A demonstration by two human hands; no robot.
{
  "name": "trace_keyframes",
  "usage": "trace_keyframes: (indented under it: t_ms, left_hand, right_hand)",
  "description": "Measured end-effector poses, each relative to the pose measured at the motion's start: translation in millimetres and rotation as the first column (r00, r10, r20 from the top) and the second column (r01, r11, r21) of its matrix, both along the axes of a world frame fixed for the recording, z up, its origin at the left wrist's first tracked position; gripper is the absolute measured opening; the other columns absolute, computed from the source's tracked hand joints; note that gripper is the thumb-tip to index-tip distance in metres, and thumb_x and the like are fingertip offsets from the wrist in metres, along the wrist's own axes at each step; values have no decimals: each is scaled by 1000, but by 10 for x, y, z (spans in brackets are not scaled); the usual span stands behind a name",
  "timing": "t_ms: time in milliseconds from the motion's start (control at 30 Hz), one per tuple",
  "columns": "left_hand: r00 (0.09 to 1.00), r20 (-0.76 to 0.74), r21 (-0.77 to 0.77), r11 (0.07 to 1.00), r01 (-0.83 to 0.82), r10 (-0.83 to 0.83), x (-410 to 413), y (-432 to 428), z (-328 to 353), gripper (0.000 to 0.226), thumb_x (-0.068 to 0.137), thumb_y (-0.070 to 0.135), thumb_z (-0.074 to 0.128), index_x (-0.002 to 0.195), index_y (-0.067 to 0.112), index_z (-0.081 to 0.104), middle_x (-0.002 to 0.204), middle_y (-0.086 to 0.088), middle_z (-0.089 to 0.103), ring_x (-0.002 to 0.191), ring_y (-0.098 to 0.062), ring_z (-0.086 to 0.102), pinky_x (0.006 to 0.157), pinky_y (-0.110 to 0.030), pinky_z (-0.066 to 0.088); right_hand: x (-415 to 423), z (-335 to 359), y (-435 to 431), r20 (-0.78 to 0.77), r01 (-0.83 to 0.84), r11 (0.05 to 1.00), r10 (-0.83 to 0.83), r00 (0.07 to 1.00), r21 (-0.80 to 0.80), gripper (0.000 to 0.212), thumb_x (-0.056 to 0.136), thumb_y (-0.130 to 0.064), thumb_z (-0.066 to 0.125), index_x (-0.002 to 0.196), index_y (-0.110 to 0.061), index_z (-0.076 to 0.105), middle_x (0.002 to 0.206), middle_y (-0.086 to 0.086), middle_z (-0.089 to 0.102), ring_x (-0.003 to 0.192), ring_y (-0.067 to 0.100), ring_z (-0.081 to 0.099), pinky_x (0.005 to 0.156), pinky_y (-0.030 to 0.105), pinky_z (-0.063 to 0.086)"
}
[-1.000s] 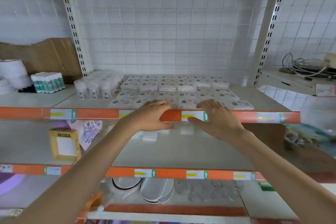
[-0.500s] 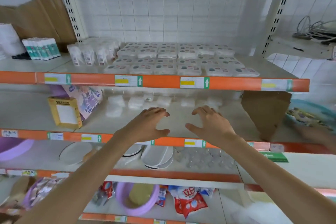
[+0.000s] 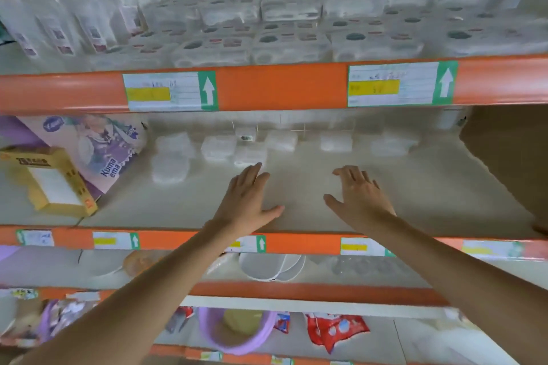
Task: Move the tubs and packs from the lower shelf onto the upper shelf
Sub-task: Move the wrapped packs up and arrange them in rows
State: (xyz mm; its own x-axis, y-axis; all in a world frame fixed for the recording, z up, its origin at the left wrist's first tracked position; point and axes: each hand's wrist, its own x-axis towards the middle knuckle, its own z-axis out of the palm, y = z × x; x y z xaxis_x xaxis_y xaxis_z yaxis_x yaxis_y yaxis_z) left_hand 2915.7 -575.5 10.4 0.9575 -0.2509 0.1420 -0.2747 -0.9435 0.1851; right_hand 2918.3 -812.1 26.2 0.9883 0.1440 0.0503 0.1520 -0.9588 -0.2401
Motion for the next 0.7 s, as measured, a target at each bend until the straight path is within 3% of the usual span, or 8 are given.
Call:
trace_keyframes:
  t_ms: [133, 333, 400, 567, 700]
  left_hand:
    - [997, 63, 33, 998, -47, 45, 424, 97, -200, 88, 89, 63, 51, 152, 7, 26, 162, -13, 15, 150, -28, 12, 120, -38, 10]
    - [990, 49, 15, 991, -135, 134, 788, 137, -442, 86, 95, 62, 37, 155, 5, 12, 164, -13, 7, 151, -26, 5, 121, -38, 8]
    - [987, 54, -17, 988, -151, 152, 806, 142, -520, 81, 96, 59, 38, 154, 6, 17, 163, -12, 13, 151, -26, 8, 120, -38, 10]
    - [979, 177, 14, 995, -103, 99, 791, 171, -576, 72, 86, 56, 36, 133, 5, 54, 140, -15, 52, 128, -34, 47, 105, -43, 38]
    - [964, 252, -32, 996, -83, 88, 783, 178, -560, 59, 82, 47, 46, 121, 6, 61, 120, -11, 63, 110, -32, 56, 93, -35, 37]
  right_hand:
    - [471, -174, 24, 73, 19, 999, -16, 997, -37, 61, 97, -45, 48, 148, -16, 31, 154, 4, 28, 140, 24, 27, 113, 36, 24]
    - [1066, -297, 93, 63, 60, 986, -51, 997, -153, 77, 99, -53, 39, 156, -15, 4, 164, 6, 0, 150, 25, 2, 120, 40, 10]
    - [1226, -335, 130, 39, 84, 977, -78, 996, -196, 81, 98, -57, 37, 156, -15, -1, 164, 6, -7, 151, 25, -3, 120, 42, 8]
    - [1294, -482, 186, -73, 124, 975, -139, 988, -183, 77, 100, -56, 28, 156, -13, -1, 164, 7, -7, 151, 25, -4, 120, 46, 11]
    - [1127, -545, 255, 88, 101, 979, -86, 992, -178, 63, 101, -45, 28, 154, -12, 15, 162, 7, 12, 146, 27, 14, 115, 43, 18]
